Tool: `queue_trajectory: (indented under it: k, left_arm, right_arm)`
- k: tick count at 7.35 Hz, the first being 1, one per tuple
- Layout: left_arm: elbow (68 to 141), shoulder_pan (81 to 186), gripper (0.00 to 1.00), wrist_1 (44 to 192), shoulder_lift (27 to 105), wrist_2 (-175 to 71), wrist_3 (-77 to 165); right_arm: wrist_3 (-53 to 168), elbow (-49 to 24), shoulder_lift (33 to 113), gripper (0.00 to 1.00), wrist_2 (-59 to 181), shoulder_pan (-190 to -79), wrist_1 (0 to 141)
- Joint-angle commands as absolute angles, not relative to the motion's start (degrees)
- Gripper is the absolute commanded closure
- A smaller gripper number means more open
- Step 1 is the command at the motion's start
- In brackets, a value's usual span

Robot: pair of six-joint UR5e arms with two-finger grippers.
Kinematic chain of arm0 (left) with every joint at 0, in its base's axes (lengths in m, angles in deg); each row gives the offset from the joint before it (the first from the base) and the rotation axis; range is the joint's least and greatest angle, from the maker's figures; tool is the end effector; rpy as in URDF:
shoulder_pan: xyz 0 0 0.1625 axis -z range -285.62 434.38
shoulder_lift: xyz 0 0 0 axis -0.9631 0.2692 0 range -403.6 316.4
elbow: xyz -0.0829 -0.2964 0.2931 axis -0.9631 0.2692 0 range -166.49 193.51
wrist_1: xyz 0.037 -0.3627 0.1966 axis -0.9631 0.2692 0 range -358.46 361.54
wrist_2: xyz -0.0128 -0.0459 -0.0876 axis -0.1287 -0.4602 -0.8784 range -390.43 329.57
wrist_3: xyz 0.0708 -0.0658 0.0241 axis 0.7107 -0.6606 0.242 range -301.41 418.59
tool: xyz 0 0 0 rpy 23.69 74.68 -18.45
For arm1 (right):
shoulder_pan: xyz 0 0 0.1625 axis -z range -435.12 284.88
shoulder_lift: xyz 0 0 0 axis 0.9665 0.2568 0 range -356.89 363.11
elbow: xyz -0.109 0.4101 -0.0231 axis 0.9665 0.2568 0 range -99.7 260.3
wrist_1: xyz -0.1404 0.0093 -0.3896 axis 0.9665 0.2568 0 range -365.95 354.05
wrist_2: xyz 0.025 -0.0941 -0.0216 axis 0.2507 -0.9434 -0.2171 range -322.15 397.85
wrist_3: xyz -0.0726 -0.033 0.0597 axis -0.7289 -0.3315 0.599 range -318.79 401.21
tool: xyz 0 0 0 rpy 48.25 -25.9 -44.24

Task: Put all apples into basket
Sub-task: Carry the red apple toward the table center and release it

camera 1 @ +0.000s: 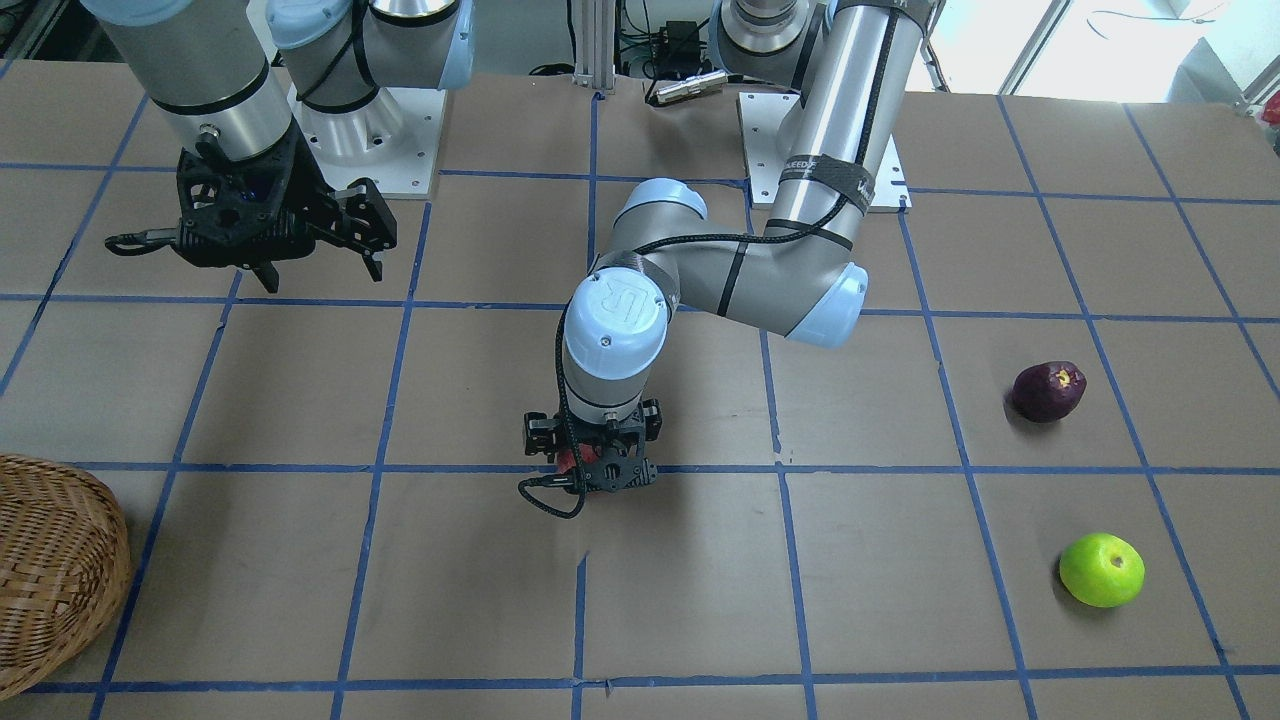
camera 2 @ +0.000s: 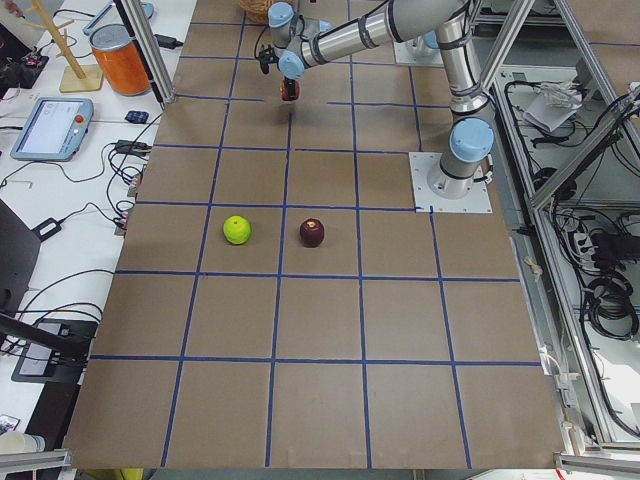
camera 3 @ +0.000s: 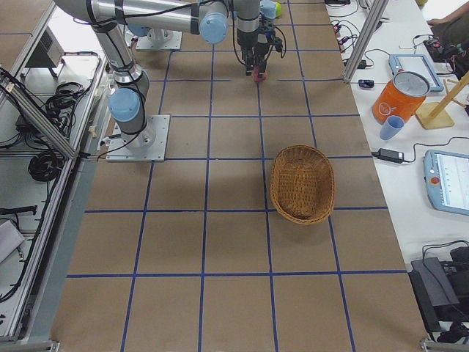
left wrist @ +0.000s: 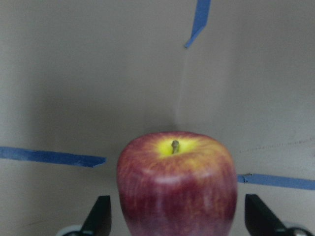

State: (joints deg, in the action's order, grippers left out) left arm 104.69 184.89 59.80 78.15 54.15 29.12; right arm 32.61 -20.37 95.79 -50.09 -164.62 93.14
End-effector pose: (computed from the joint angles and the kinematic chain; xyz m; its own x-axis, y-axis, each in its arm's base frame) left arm -0.3615 -0.5593 0.2095 -0.9847 -0.1587 0.0721 -0.1542 0.9859 0.0645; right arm 0.1328 -0.4713 0.4348 -0.9894 -0.1415 -0.0326 -0.1408 0.9897 -0.0243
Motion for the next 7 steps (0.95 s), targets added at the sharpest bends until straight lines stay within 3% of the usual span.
queue_trajectory:
  k: [1,5,7]
  left_arm:
    - [104.48,184.86,0.00,59.89,76.13,54.47,29.23]
    - [102.20,173.83,0.00,69.76,67.08,53.24,36.90]
    - [103.50,165.92,0.00,78.15,62.86,56.12,47.90]
  right_arm:
    - [32.33,-20.42,95.57,0.00,-50.39,-164.59,93.10]
    - [33.03,-22.87,94.35,0.00,-49.61,-164.68,96.33]
    - [41.07,-23.77,87.52,0.00,-46.70,-169.47,107.99]
